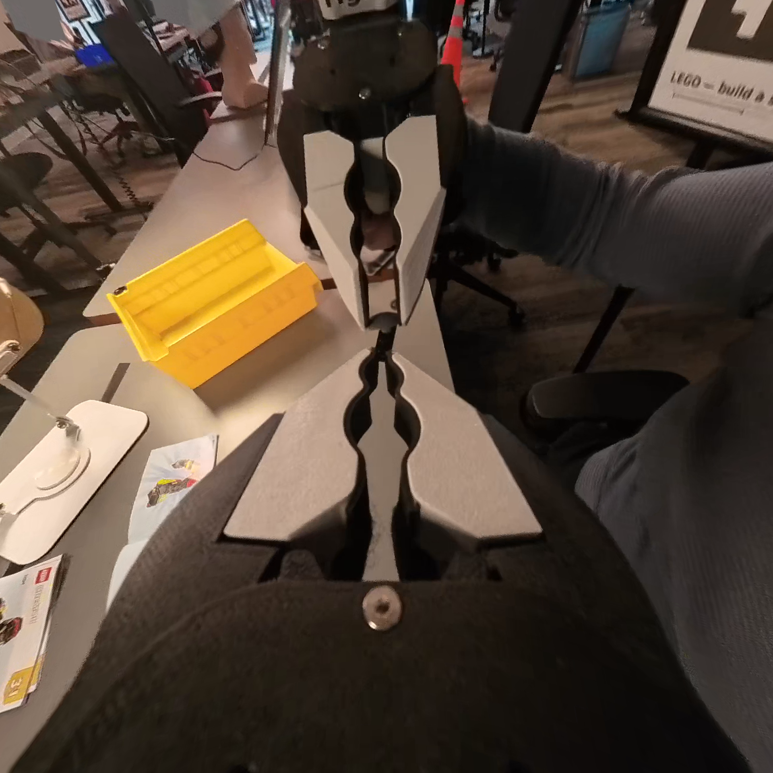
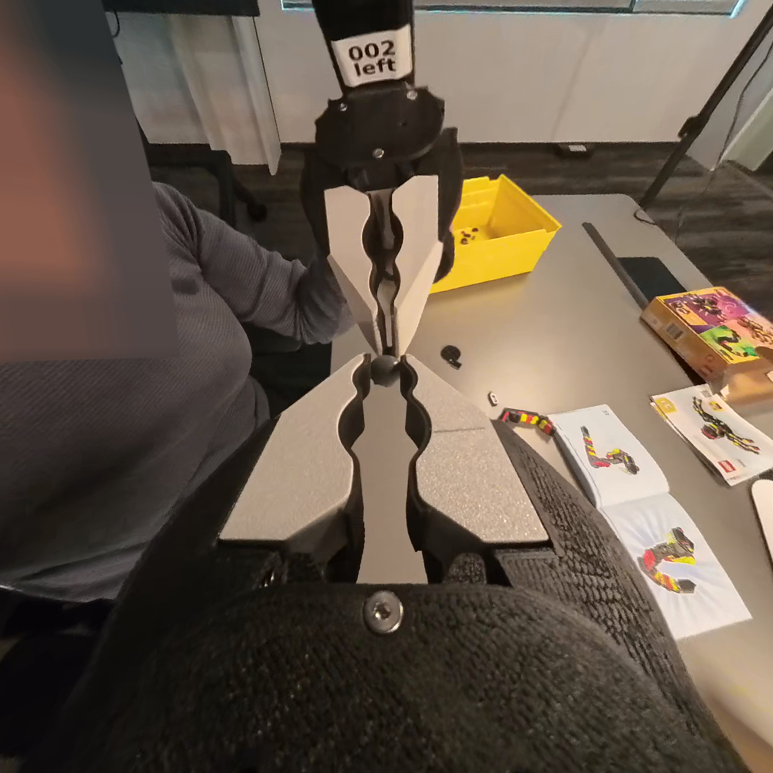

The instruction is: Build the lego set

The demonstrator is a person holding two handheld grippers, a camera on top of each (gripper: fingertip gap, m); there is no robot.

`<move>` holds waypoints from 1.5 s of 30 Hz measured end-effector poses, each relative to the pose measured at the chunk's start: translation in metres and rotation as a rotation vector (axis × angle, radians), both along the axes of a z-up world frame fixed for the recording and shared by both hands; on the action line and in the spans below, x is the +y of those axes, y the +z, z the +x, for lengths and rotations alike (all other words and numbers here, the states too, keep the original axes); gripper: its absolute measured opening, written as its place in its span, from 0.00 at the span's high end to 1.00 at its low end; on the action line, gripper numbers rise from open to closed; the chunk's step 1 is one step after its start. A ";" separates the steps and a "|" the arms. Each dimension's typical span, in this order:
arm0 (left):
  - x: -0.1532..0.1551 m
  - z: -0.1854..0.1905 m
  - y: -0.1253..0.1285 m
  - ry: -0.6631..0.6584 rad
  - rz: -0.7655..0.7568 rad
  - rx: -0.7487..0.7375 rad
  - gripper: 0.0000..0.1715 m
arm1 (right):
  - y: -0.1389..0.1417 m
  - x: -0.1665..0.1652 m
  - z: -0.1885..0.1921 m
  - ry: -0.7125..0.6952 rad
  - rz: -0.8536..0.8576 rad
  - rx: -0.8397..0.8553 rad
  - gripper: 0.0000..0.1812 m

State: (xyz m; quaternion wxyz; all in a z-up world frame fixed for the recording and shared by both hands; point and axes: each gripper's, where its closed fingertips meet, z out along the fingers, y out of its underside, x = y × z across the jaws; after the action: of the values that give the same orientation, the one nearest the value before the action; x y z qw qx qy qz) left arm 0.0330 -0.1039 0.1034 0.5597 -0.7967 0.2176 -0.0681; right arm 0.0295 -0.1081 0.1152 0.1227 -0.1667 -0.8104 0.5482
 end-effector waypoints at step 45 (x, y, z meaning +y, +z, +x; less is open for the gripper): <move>0.000 -0.100 -0.029 0.202 0.105 -0.153 0.99 | -0.058 0.040 -0.095 -0.533 0.510 0.414 1.00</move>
State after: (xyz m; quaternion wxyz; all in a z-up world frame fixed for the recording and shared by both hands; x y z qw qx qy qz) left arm -0.0671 -0.1038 0.0744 0.6195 -0.7767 0.0963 -0.0603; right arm -0.0651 -0.0685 0.0570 0.4578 -0.2212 -0.8068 0.3010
